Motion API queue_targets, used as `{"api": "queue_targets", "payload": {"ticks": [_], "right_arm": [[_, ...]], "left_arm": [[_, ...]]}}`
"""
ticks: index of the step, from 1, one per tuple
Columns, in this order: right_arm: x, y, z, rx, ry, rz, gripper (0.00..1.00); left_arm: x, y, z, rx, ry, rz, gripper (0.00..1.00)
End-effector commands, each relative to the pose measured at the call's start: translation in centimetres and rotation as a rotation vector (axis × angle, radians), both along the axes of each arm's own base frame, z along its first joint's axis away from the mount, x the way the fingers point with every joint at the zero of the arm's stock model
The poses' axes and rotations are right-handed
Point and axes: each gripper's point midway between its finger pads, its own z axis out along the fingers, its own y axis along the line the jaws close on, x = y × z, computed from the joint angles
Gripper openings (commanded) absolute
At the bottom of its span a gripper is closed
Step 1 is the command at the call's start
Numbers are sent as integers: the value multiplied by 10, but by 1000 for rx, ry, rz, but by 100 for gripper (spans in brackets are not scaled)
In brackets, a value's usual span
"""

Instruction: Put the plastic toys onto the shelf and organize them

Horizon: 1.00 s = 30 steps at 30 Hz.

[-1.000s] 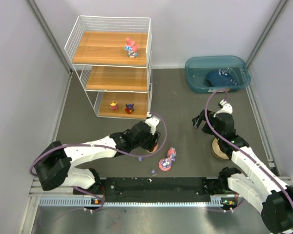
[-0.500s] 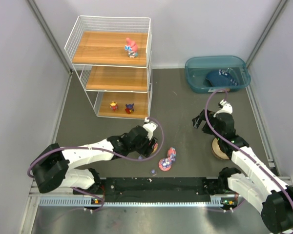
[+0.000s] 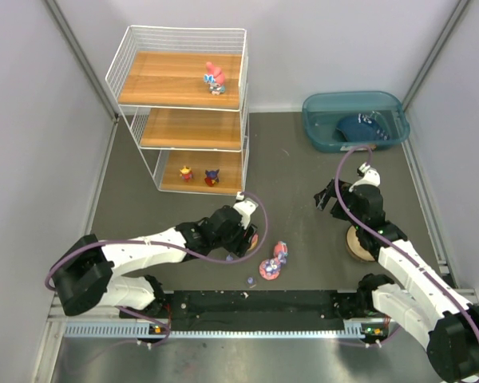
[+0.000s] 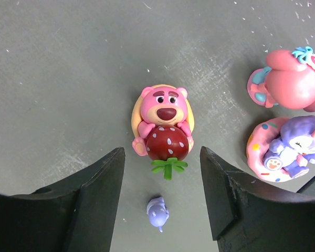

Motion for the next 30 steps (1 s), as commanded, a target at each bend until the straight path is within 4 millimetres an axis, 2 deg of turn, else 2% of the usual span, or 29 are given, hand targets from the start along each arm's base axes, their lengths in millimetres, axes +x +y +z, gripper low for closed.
{"api": "queue_targets", "payload": {"ticks": [1, 14, 30], "right_arm": [[4, 1, 8, 5, -34, -4, 95], [4, 1, 8, 1, -32, -6, 95], [4, 1, 8, -4, -33, -4, 95]], "left_arm": [[9, -9, 11, -40, -34, 17, 65], [11, -16, 7, -41, -26, 15, 65], [16, -25, 8, -45, -27, 4, 54]]}}
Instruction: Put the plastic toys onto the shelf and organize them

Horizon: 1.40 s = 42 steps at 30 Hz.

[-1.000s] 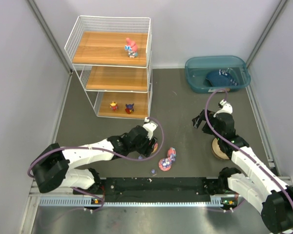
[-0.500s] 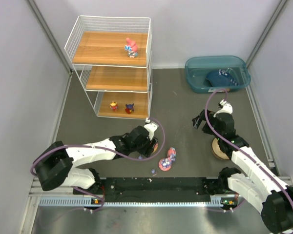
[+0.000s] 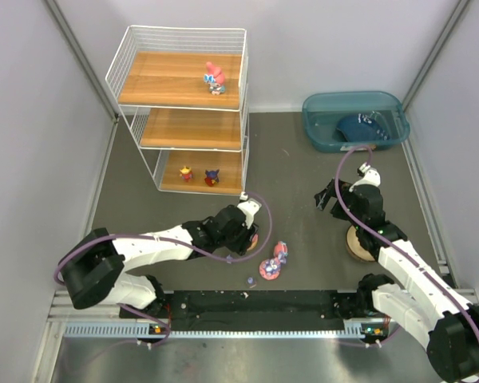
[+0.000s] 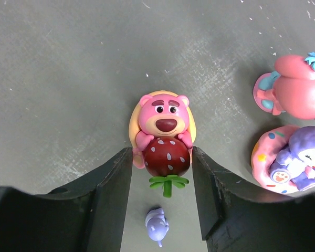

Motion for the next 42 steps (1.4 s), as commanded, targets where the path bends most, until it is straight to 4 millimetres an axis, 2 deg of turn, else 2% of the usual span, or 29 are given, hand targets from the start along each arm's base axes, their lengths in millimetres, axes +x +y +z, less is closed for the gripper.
{"api": "queue_targets", "payload": {"ticks": [1, 11, 14, 15, 17, 22, 23, 25, 26, 28, 29, 31, 32, 34, 35, 37, 38, 40, 41, 42], "right_arm": [[4, 2, 9, 0, -32, 0, 95], [4, 1, 8, 0, -32, 1, 95], [4, 2, 9, 1, -34, 2, 95], [4, 1, 9, 1, -32, 0, 95], [4, 2, 9, 2, -32, 1, 95], [4, 2, 9, 1, -34, 2, 95], [4, 2, 8, 1, -32, 0, 95], [4, 2, 9, 2, -32, 1, 95], [4, 1, 10, 3, -35, 0, 95], [3, 2, 9, 2, -32, 1, 95], [4, 1, 9, 3, -32, -1, 95], [4, 2, 9, 3, -35, 3, 95], [4, 2, 9, 6, -32, 1, 95], [3, 3, 9, 6, -32, 5, 95], [3, 3, 9, 6, -32, 4, 95], [4, 3, 9, 7, -34, 4, 95], [4, 3, 10, 8, -37, 4, 95], [3, 4, 10, 9, -35, 8, 95], [4, 3, 11, 12, -37, 4, 95], [4, 4, 11, 13, -37, 7, 95]], "left_arm": [[12, -19, 20, -68, -42, 4, 52], [8, -20, 17, -69, -24, -15, 27], [6, -19, 18, -68, -19, -20, 14], [6, -19, 20, -71, -22, -21, 7], [5, -19, 25, -75, -25, -23, 0], [5, -11, 44, -76, -46, -6, 0], [8, -10, 60, -101, -70, 16, 0], [7, 1, 74, -86, -68, 57, 0], [13, 3, 103, -132, -118, 95, 0], [13, 18, 121, -124, -138, 144, 0], [17, 23, 149, -177, -176, 192, 0], [18, 42, 166, -152, -211, 249, 0], [18, 46, 191, -191, -238, 264, 0], [14, 60, 206, -177, -252, 284, 0], [14, 63, 229, -213, -276, 292, 0], [14, 74, 247, -211, -298, 324, 0], [13, 80, 265, -228, -315, 336, 0], [14, 88, 283, -242, -348, 367, 0], [16, 91, 299, -259, -380, 371, 0], [18, 95, 305, -255, -401, 383, 0]]}}
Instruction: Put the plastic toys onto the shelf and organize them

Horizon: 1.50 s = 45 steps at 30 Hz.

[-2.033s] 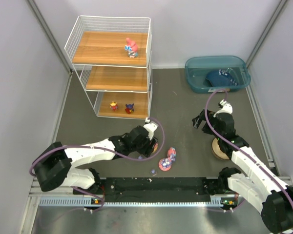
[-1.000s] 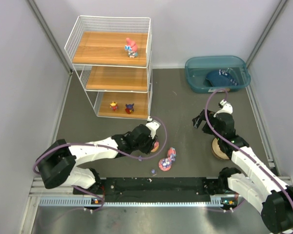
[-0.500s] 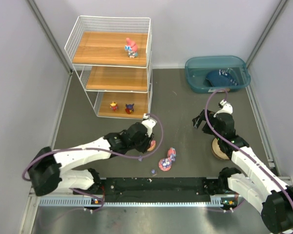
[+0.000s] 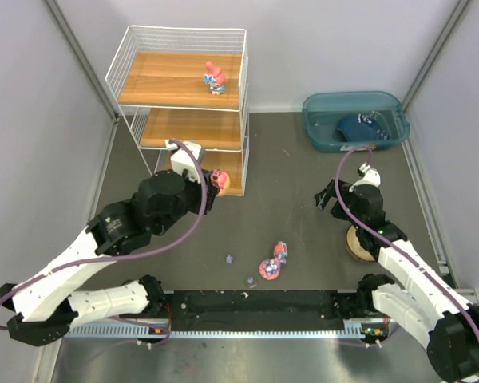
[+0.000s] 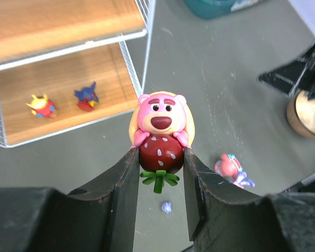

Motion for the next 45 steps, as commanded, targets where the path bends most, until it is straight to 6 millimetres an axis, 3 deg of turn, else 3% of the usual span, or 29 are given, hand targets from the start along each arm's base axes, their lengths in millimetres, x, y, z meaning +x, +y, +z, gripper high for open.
{"api": "queue_targets", "payload": {"ticks": [1, 8, 13, 23, 35, 45], "right_arm": [[3, 4, 11, 13, -38, 9, 95], [3, 3, 13, 14, -45, 7, 95], [3, 3, 15, 14, -49, 8, 95], [3, 2, 14, 9, -46, 3, 95], [5, 0, 9, -7, -34, -8, 95], [6, -2, 7, -12, -28, -13, 96]], "left_arm": [[9, 34, 37, 25, -85, 132, 0], [31, 43, 84, 14, -175, 160, 0], [49, 47, 104, -10, -218, 167, 0], [96, 29, 79, -7, -248, 160, 0], [148, 19, 64, -24, -270, 202, 0], [170, 12, 51, -42, -286, 230, 0]]}}
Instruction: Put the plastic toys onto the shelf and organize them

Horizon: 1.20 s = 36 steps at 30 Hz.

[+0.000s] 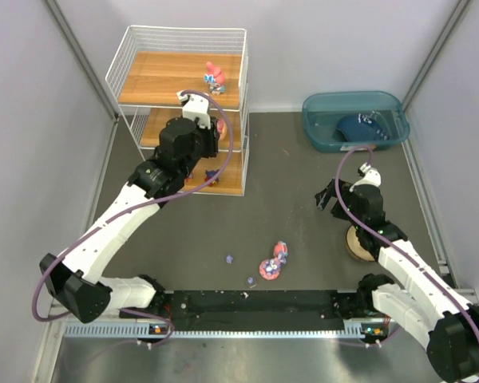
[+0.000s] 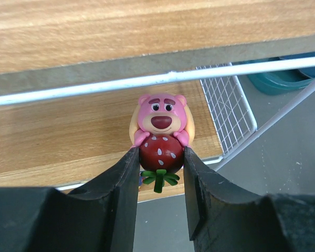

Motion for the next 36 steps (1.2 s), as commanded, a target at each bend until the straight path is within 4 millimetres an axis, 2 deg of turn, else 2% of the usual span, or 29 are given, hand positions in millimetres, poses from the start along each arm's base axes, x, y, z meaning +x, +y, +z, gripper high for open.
{"api": "queue_targets", "payload": {"ticks": [1, 14, 23, 36], "right_arm": [[5, 1, 7, -8, -26, -1, 96], [5, 0, 6, -7, -24, -5, 96], [5, 0, 5, -10, -23, -6, 96], [5, 0, 4, -11, -17, -5, 97]], "left_arm": [[12, -3, 22, -72, -103, 12, 0], [26, -10, 11, -75, -75, 14, 0], [28, -11, 5, -67, -57, 16, 0], [27, -6, 6, -47, -57, 30, 14]]}}
